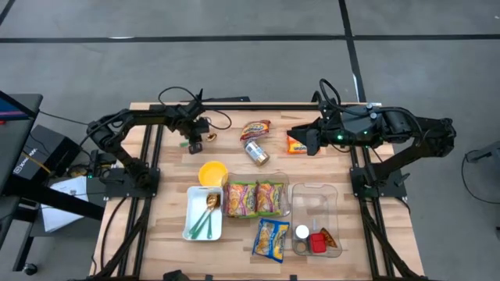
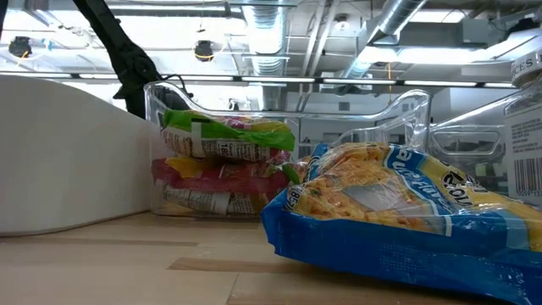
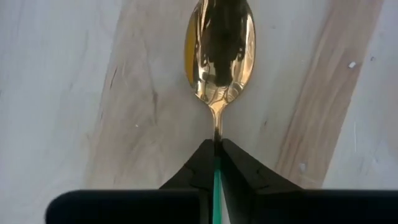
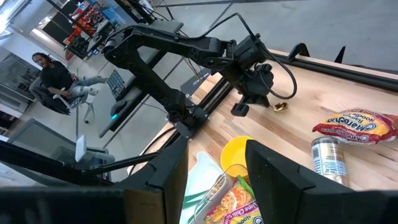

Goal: Pick & Place Food Item
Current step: Put the green spoon into the white bin

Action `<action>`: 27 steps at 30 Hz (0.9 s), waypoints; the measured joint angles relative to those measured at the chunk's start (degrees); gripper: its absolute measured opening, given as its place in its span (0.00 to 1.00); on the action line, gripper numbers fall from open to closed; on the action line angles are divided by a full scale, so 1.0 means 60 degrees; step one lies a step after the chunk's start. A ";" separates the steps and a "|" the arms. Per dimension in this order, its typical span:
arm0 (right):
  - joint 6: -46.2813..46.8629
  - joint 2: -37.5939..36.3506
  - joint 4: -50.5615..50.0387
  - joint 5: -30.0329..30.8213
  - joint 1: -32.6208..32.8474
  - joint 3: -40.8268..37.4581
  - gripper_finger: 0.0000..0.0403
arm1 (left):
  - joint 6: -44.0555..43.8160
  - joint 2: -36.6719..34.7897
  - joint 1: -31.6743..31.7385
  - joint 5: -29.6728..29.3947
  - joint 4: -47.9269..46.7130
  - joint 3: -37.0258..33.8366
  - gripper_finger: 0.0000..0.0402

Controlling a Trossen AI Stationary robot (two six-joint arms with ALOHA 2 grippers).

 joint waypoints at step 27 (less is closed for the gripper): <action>-0.0460 0.0000 -0.0082 -0.0007 -0.0348 -0.0004 0.38 | -0.5051 -0.3648 -0.2077 0.1526 -0.1697 -0.0047 0.01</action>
